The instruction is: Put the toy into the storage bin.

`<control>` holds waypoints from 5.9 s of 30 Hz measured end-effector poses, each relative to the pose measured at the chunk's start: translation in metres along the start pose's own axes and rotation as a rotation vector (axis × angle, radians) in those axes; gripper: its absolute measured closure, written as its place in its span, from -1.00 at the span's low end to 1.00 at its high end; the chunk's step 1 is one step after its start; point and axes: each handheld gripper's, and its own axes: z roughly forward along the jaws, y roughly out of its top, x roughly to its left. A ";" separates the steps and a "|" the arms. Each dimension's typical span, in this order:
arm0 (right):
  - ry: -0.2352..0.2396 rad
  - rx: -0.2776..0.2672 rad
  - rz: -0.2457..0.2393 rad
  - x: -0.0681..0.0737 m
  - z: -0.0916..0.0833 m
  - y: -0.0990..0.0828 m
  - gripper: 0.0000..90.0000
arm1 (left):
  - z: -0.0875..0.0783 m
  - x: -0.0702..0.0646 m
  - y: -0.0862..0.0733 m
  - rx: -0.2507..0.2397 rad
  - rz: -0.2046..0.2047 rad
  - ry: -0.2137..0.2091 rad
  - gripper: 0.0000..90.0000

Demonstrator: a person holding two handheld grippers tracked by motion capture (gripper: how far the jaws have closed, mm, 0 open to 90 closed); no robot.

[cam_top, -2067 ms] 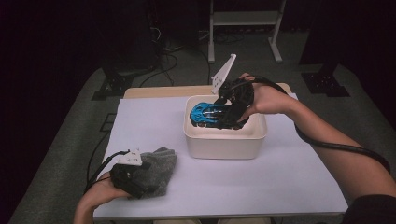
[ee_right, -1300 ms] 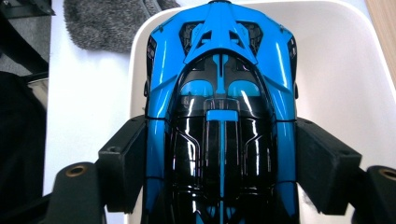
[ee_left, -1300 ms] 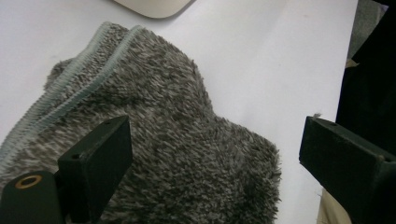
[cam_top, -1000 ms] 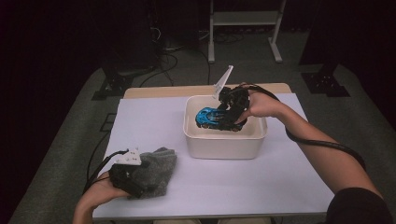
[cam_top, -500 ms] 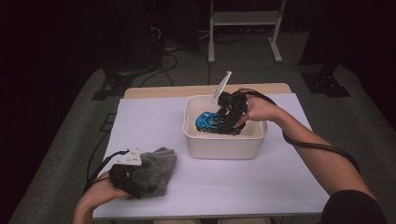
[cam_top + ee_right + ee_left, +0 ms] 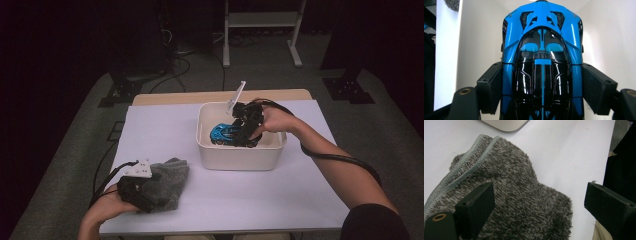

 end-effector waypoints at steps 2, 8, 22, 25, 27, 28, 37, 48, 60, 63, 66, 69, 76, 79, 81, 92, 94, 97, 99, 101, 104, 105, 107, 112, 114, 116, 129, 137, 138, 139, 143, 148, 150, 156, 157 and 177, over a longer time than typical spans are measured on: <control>0.002 0.003 -0.005 0.000 0.002 -0.001 -0.44 | 0.000 0.000 0.000 0.000 0.002 0.001 -0.80; 0.010 0.007 -0.004 0.000 0.006 -0.001 -0.44 | 0.001 0.000 0.000 -0.001 0.000 -0.001 -0.80; 0.028 0.022 -0.004 -0.003 0.020 0.000 -0.44 | -0.001 0.001 -0.002 -0.002 -0.006 0.001 -0.80; 0.027 0.026 -0.001 -0.004 0.023 0.000 -0.44 | -0.001 0.001 -0.001 -0.005 -0.004 -0.003 -0.80; 0.029 0.032 0.005 -0.004 0.024 0.001 -0.44 | -0.001 0.001 -0.001 -0.003 -0.001 -0.003 -0.80; 0.031 0.030 0.005 -0.004 0.025 0.001 -0.44 | -0.001 0.001 -0.001 -0.003 0.000 -0.002 -0.80; 0.043 0.041 0.011 -0.007 0.029 0.002 -0.44 | -0.002 0.001 -0.002 -0.007 -0.005 0.001 -0.80; 0.053 0.045 0.021 -0.009 0.034 0.001 -0.41 | -0.002 0.001 -0.002 -0.005 -0.006 -0.001 -0.80; 0.059 0.069 0.011 -0.008 0.039 0.001 -0.41 | -0.003 0.000 -0.002 -0.007 -0.001 0.000 -0.80; 0.063 0.072 0.015 -0.008 0.040 0.001 -0.41 | -0.003 0.000 -0.002 -0.007 -0.002 -0.002 -0.80; 0.064 0.077 0.016 -0.007 0.040 0.000 -0.41 | -0.003 0.000 -0.002 -0.004 0.000 -0.003 -0.80; 0.061 0.084 0.019 -0.008 0.041 0.000 -0.41 | -0.003 0.000 -0.002 -0.002 0.001 -0.004 -0.80; 0.042 0.106 0.026 -0.007 0.044 0.000 -0.43 | -0.003 0.000 -0.002 0.000 0.005 -0.004 -0.80; 0.041 0.131 0.025 -0.005 0.047 0.001 -0.44 | -0.003 0.000 -0.002 -0.002 0.007 -0.003 -0.80; 0.050 0.091 0.038 -0.006 0.042 0.003 -0.37 | -0.004 -0.001 -0.002 -0.003 0.006 -0.004 -0.80; 0.047 0.048 0.043 -0.004 0.030 0.004 -0.35 | -0.004 -0.002 0.001 -0.010 0.013 -0.005 -0.80; 0.047 0.045 0.042 -0.005 0.028 0.004 -0.35 | -0.004 -0.003 0.002 -0.010 0.012 -0.004 -0.80; 0.047 0.037 0.038 -0.004 0.024 0.003 -0.33 | -0.004 -0.002 0.003 -0.009 0.013 -0.001 -0.80; 0.046 0.030 0.045 -0.004 0.019 0.003 -0.32 | -0.004 -0.002 0.003 -0.006 0.014 0.001 -0.80; 0.040 0.019 0.043 -0.005 0.015 0.002 -0.32 | -0.004 -0.002 0.004 -0.006 0.018 0.001 -0.80; 0.040 0.001 0.048 -0.004 0.008 0.001 -0.32 | -0.004 0.000 0.006 -0.009 0.021 0.000 -0.80; 0.039 -0.002 0.045 -0.003 0.007 0.000 -0.32 | -0.003 0.000 0.007 -0.008 0.027 0.000 -0.80; 0.035 -0.006 0.048 -0.002 0.003 -0.001 -0.32 | -0.002 0.001 0.007 -0.006 0.028 -0.002 -0.80; 0.029 -0.011 0.054 0.003 -0.006 -0.002 -0.32 | -0.002 0.001 0.005 -0.015 0.026 -0.008 -0.80; 0.026 -0.015 0.052 0.004 -0.010 -0.002 -0.31 | -0.002 0.001 0.004 -0.013 0.022 -0.008 -0.80; 0.021 -0.022 0.061 0.005 -0.014 -0.002 -0.31 | -0.002 0.000 0.002 -0.014 0.019 -0.012 -0.80; -0.017 -0.045 0.067 0.016 -0.042 -0.006 -0.31 | -0.004 -0.005 0.000 -0.012 0.022 -0.007 -0.80; -0.053 -0.064 0.076 0.026 -0.062 -0.014 -0.31 | -0.004 -0.006 0.002 -0.011 0.035 -0.009 -0.80; -0.059 -0.067 0.080 0.027 -0.065 -0.015 -0.31 | -0.004 -0.006 0.003 -0.013 0.034 -0.010 -0.80; -0.062 -0.071 0.081 0.028 -0.068 -0.017 -0.31 | -0.003 -0.007 0.003 -0.016 0.034 -0.013 -0.80; -0.081 -0.089 0.090 0.032 -0.080 -0.023 -0.30 | -0.002 -0.007 0.005 -0.016 0.040 -0.017 -0.80; -0.109 -0.109 0.104 0.036 -0.093 -0.034 -0.30 | 0.000 -0.006 0.005 -0.015 0.041 -0.022 -0.80; -0.118 -0.121 0.112 0.038 -0.098 -0.038 -0.30 | -0.001 -0.006 0.006 -0.016 0.042 -0.023 -0.80; -0.140 -0.139 0.131 0.043 -0.111 -0.052 -0.30 | 0.001 -0.007 0.006 -0.017 0.043 -0.027 -0.80; -0.142 -0.142 0.135 0.044 -0.113 -0.054 -0.30 | 0.001 -0.007 0.007 -0.014 0.045 -0.029 -0.80; -0.177 -0.197 0.215 0.060 -0.131 -0.108 -0.29 | -0.001 -0.007 0.009 -0.026 0.050 -0.020 -0.80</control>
